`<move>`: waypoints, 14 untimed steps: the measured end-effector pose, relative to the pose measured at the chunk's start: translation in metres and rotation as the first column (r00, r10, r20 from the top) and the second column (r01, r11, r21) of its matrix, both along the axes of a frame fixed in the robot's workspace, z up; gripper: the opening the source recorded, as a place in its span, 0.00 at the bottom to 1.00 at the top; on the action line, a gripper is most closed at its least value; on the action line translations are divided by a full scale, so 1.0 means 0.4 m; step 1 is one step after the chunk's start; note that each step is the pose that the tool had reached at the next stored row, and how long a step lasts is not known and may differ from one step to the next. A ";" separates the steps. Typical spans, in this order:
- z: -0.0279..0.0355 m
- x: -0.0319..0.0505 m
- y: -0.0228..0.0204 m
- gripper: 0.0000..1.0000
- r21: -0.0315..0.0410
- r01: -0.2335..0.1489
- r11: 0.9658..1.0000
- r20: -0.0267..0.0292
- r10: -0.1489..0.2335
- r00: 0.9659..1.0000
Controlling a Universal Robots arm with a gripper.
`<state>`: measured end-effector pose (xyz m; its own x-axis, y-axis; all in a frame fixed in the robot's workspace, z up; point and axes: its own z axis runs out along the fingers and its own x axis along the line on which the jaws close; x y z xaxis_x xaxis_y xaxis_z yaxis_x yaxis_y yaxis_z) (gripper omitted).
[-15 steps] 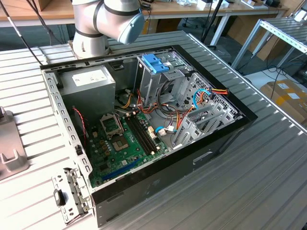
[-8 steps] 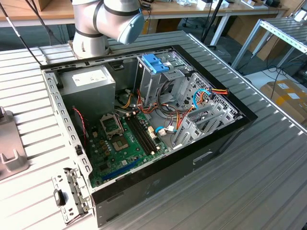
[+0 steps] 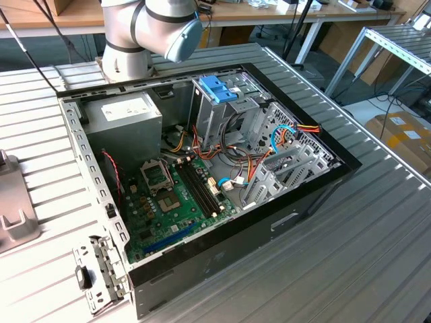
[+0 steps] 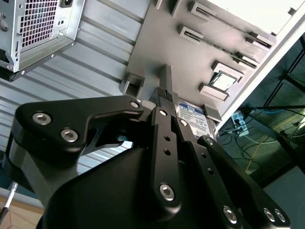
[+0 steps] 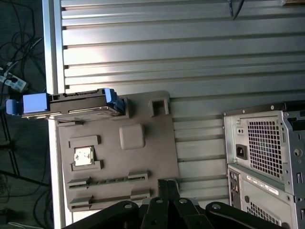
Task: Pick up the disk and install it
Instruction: 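Reach for the disk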
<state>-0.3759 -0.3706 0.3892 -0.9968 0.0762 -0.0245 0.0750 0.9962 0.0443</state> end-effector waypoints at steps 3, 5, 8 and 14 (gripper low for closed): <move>0.000 -0.003 0.000 0.11 0.000 0.000 1.000 0.000 0.000 1.000; -0.001 -0.007 0.000 0.11 0.000 0.000 1.000 0.000 0.000 1.000; -0.001 -0.011 0.000 0.11 0.000 0.000 1.000 0.000 0.000 1.000; -0.001 -0.019 0.000 0.11 0.000 0.000 1.000 0.000 0.000 1.000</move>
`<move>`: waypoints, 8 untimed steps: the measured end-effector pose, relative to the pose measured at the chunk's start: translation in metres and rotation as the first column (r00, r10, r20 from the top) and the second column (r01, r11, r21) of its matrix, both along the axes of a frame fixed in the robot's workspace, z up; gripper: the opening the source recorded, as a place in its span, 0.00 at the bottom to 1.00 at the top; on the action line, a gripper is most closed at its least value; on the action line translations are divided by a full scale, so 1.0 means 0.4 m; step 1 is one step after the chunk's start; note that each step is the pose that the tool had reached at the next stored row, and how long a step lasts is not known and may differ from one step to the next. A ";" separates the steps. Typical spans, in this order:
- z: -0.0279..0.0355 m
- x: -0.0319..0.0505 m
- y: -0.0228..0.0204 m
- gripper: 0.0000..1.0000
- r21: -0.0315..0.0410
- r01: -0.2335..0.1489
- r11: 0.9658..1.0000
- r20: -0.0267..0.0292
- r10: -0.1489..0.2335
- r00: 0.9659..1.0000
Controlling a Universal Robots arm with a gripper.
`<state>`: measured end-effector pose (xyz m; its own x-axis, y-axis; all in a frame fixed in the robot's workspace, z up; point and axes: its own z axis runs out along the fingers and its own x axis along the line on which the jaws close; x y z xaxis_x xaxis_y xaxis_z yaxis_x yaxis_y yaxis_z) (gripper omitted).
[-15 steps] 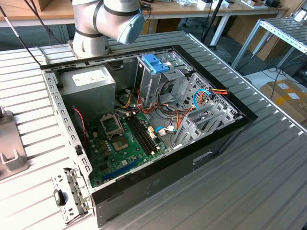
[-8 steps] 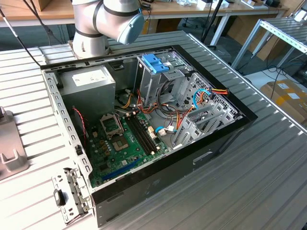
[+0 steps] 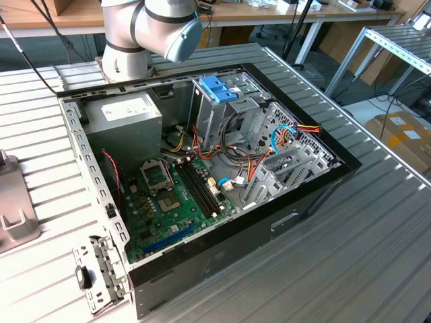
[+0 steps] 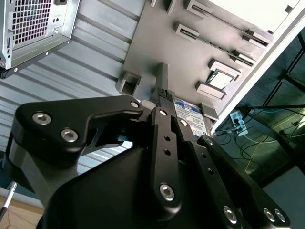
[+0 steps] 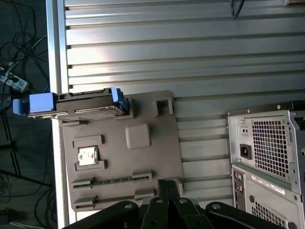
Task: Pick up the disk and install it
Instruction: 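Reach for the disk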
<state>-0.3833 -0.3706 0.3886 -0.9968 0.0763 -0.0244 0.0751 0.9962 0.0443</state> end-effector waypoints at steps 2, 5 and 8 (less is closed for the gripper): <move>0.000 -0.003 0.000 0.11 0.000 0.000 1.000 0.000 0.000 1.000; 0.000 -0.006 0.000 0.11 0.000 0.000 1.000 0.000 0.000 1.000; -0.001 -0.011 0.000 0.11 0.000 0.000 1.000 0.000 0.000 1.000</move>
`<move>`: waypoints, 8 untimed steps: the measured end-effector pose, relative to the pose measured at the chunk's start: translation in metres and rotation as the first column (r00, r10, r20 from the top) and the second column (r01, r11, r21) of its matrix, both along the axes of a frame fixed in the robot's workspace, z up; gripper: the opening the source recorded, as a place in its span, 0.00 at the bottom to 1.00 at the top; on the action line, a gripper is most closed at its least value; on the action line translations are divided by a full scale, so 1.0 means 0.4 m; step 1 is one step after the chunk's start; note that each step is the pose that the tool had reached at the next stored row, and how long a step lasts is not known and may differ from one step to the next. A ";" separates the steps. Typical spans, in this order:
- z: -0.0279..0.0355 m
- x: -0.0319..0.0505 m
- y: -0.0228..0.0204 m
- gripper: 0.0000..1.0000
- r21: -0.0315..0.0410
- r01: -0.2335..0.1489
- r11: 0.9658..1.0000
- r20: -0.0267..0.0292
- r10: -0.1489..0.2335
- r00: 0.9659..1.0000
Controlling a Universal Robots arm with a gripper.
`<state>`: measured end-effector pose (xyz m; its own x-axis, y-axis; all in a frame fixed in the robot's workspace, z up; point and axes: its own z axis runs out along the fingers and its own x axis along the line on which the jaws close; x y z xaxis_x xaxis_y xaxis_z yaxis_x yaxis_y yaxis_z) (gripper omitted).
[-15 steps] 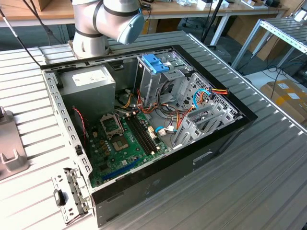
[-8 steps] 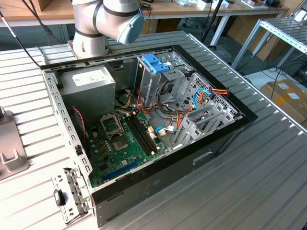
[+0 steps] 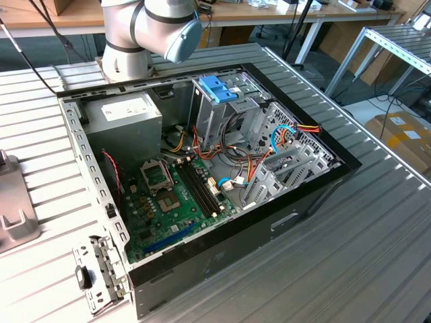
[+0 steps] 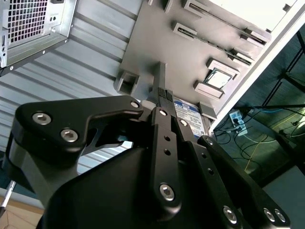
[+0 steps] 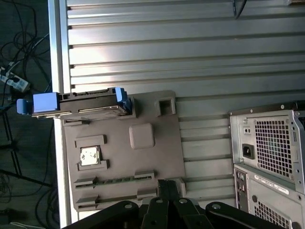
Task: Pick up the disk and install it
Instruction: 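Reach for the disk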
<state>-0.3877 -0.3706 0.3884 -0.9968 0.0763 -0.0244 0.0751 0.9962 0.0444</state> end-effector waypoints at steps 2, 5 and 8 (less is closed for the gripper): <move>0.000 -0.002 0.000 0.11 0.000 0.000 1.000 0.000 0.000 1.000; 0.000 -0.006 0.000 0.11 0.000 0.000 1.000 0.000 0.000 1.000; 0.000 -0.010 0.000 0.11 0.000 0.000 1.000 0.000 0.000 1.000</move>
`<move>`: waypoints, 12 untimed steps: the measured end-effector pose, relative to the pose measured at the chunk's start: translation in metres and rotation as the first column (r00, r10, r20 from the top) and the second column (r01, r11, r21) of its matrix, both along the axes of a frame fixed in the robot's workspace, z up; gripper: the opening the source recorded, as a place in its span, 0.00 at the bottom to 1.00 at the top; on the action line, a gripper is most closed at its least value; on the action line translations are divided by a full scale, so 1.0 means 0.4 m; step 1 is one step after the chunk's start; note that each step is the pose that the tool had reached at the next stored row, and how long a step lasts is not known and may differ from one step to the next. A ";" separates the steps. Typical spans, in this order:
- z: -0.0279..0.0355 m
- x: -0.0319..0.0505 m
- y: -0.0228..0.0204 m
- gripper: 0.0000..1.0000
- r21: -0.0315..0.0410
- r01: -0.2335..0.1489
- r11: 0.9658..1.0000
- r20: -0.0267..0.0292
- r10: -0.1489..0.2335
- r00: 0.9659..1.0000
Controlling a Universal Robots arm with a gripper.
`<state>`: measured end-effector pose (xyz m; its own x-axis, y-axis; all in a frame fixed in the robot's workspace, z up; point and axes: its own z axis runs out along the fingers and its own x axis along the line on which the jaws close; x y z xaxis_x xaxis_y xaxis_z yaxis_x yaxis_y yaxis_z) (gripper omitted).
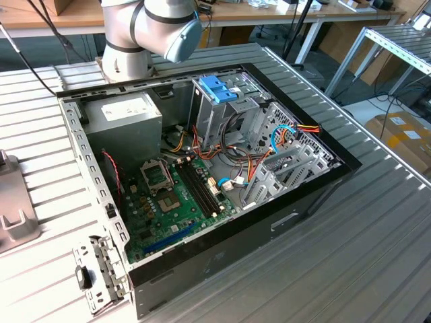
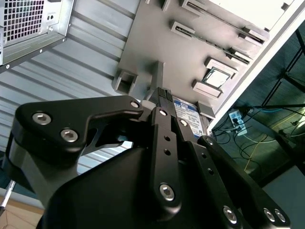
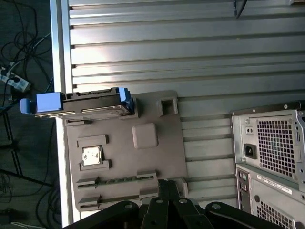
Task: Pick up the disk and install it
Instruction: 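Reach for the disk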
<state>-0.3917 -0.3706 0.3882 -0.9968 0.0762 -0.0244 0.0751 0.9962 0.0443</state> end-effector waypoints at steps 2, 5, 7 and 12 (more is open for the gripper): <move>0.000 -0.002 0.000 0.11 0.000 0.000 1.000 0.000 0.000 1.000; 0.000 -0.007 0.000 0.11 0.000 0.000 1.000 0.000 0.000 1.000; -0.001 -0.011 0.000 0.11 0.000 0.000 1.000 0.000 0.000 1.000; -0.001 -0.019 0.000 0.11 0.000 0.000 1.000 0.000 0.000 1.000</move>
<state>-0.3993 -0.3706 0.3878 -0.9968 0.0762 -0.0245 0.0751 0.9962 0.0443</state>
